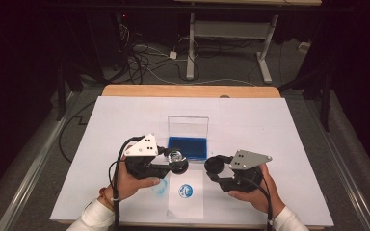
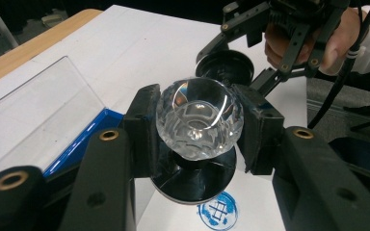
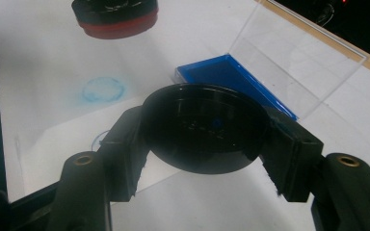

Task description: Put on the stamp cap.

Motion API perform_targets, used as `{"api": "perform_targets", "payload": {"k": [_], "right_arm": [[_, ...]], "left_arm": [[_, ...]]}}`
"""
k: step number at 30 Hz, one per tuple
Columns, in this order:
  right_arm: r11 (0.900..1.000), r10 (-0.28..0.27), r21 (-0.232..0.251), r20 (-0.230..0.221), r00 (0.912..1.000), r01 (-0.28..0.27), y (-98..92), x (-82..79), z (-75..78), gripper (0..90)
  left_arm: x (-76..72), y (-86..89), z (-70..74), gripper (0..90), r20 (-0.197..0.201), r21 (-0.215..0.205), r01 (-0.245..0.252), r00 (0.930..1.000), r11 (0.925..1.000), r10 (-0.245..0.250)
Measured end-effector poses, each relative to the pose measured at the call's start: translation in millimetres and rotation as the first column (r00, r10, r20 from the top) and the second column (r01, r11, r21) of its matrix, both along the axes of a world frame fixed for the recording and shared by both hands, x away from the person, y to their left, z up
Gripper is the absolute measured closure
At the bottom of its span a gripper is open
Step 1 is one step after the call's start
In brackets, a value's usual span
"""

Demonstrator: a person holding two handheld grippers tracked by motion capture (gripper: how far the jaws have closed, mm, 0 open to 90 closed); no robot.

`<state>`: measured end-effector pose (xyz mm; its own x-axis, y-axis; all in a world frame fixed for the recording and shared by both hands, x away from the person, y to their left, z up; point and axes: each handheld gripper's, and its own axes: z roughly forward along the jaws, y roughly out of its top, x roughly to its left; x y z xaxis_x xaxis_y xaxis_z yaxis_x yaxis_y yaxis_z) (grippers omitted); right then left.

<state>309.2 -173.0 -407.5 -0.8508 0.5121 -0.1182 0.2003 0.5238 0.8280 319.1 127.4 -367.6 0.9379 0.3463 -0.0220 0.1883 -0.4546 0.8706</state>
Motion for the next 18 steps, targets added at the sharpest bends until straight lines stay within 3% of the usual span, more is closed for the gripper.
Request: {"api": "perform_targets", "payload": {"k": [5, 18], "right_arm": [[1.0, 0.021, -0.023, -0.003, 0.9998, -0.021, 13.5, 2.1, -4.6, 38.7], [0.997, 0.068, -0.031, -0.012, 0.9976, -0.069, 45.6, 5.8, -12.7, 38.7]], "left_arm": [[0.5, -2.8, 0.3, 54.5, 0.0, -0.02, 0.012, 0.9999, 0.9997, -0.012], [2.5, -7.5, 1.1, 54.5, -0.017, -0.064, 0.015, 0.9997, 0.9978, -0.017]]}}
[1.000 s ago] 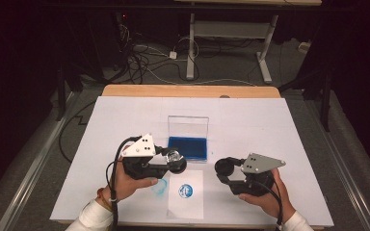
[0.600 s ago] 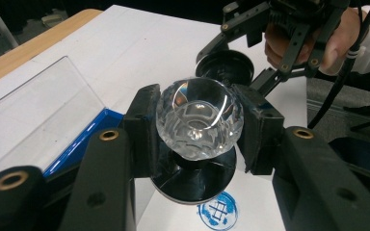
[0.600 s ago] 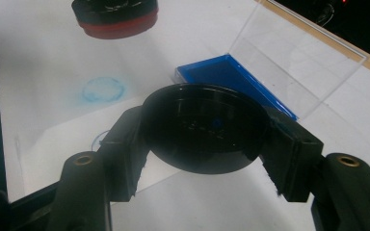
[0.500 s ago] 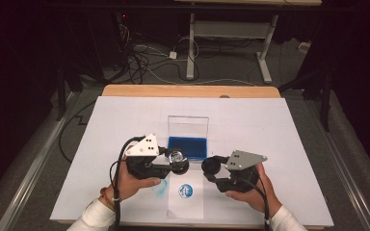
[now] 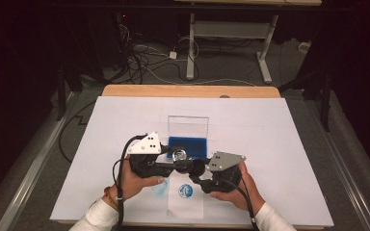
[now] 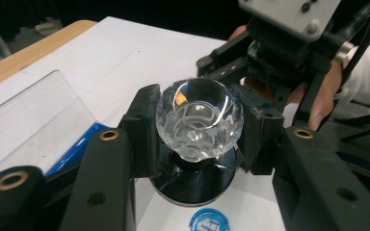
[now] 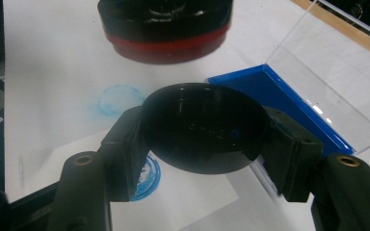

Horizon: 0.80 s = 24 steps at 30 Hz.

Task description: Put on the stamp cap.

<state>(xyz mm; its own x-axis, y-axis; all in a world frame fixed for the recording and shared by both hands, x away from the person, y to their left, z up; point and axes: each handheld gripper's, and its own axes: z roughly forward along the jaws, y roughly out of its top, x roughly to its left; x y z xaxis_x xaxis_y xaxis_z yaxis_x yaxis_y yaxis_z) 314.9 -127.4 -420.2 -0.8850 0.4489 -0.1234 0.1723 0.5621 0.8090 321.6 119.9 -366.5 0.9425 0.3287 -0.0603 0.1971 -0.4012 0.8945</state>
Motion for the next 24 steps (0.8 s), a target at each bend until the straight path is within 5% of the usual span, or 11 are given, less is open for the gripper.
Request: {"api": "perform_targets", "payload": {"k": [9, 24], "right_arm": [[0.999, 0.034, 0.03, 0.012, 0.9993, -0.035, 15.3, -1.0, 0.9, 38.8], [0.999, 0.025, 0.044, 0.011, 0.9996, -0.026, 15.2, -3.1, 1.7, 38.8]], "left_arm": [[0.1, -9.9, -4.2, 54.5, -0.009, -0.007, 0.013, 0.9999, 0.9999, -0.013], [2.3, -9.5, -9.7, 54.5, -0.014, -0.011, 0.009, 0.9999, 0.9999, -0.009]]}}
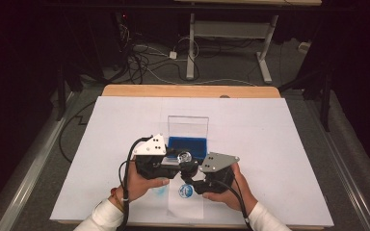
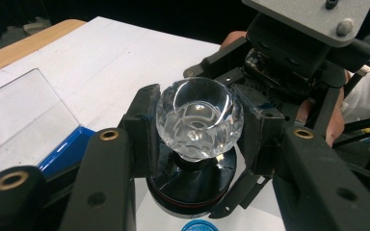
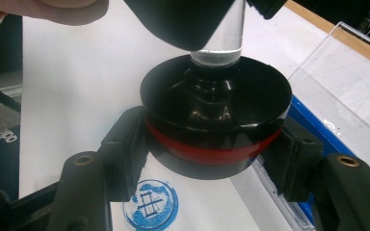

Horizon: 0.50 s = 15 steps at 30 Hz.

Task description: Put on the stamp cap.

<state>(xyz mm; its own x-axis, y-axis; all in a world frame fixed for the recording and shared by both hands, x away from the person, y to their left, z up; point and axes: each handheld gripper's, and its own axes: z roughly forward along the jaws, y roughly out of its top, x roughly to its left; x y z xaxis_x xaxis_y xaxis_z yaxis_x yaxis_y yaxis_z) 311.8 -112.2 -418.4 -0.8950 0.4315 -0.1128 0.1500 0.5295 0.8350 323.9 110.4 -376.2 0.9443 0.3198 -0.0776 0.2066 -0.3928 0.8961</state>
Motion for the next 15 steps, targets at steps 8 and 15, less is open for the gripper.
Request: {"api": "perform_targets", "payload": {"k": [8, 15], "right_arm": [[1.0, 0.002, -0.004, -0.002, 1.0, -0.002, -0.2, 0.0, -0.2, 38.8], [1.0, 0.004, -0.014, 0.003, 1.0, -0.004, 0.2, -1.3, -1.8, 38.8]], "left_arm": [[-0.3, -0.7, -0.8, 54.5, -0.001, 0.021, 0.009, 1.0, 0.9997, -0.009], [3.3, 0.9, -7.0, 54.5, -0.037, -0.025, 0.014, 0.9992, 0.9996, -0.015]]}}
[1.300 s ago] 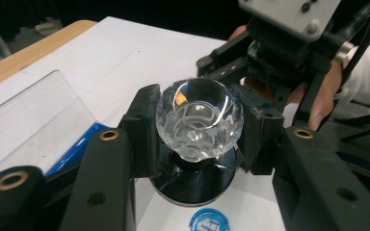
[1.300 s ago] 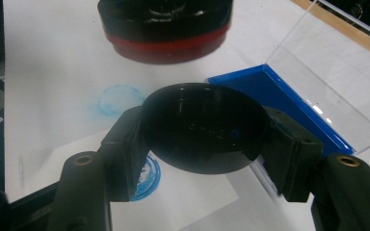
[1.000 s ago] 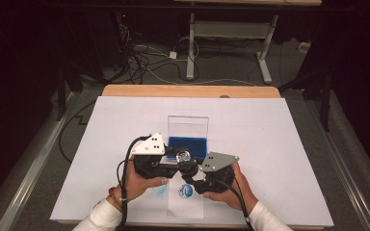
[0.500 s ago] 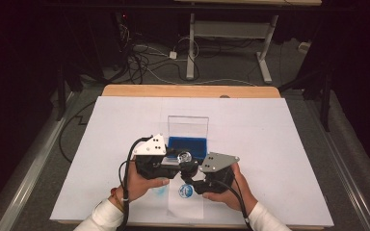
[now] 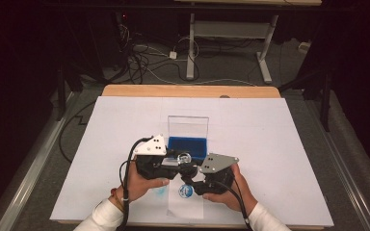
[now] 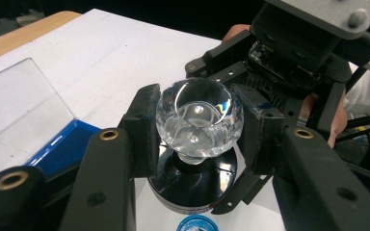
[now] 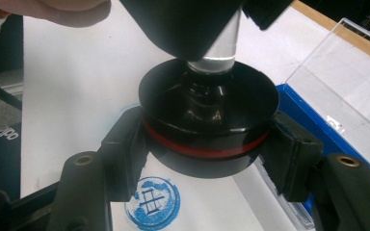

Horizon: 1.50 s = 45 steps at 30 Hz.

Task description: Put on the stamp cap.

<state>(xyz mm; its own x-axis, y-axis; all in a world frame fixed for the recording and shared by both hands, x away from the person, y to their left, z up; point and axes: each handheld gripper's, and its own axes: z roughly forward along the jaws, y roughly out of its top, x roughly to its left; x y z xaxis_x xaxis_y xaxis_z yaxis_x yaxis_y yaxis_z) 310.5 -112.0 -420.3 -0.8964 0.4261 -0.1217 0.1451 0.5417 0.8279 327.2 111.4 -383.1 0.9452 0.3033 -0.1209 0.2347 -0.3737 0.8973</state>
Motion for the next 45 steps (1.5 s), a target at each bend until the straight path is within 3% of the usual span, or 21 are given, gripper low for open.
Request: {"api": "perform_targets", "payload": {"k": [6, 13, 25, 33, 45], "right_arm": [[1.0, -0.002, 0.021, 0.004, 1.0, 0.001, -1.6, -1.1, 1.5, 38.9], [1.0, -0.011, 0.01, 0.008, 0.9999, 0.011, -1.4, -2.8, 2.0, 39.0], [1.0, -0.009, -0.004, 0.024, 0.9997, 0.009, -3.1, -3.4, 2.5, 39.0], [1.0, 0.004, 0.005, 0.017, 0.9998, -0.004, -2.2, -3.3, -2.4, 38.7], [1.0, 0.001, -0.001, 0.022, 0.9997, -0.001, 0.2, -4.3, -7.0, 38.7]], "left_arm": [[3.6, 4.4, -0.9, 54.5, -0.03, -0.04, 0.01, 0.9995, 0.9992, -0.011], [9.4, 8.0, -6.3, 54.5, -0.087, -0.075, 0.023, 0.9958, 0.9969, -0.029], [7.9, 5.9, -5.9, 54.5, -0.082, -0.069, 0.023, 0.9962, 0.9974, -0.028], [1.6, 0.6, -2.0, 54.5, -0.036, -0.006, 0.013, 0.9993, 0.9999, -0.013], [-1.6, -2.6, 0.4, 54.5, -0.013, 0.003, 0.017, 0.9998, 0.9999, -0.017]]}}
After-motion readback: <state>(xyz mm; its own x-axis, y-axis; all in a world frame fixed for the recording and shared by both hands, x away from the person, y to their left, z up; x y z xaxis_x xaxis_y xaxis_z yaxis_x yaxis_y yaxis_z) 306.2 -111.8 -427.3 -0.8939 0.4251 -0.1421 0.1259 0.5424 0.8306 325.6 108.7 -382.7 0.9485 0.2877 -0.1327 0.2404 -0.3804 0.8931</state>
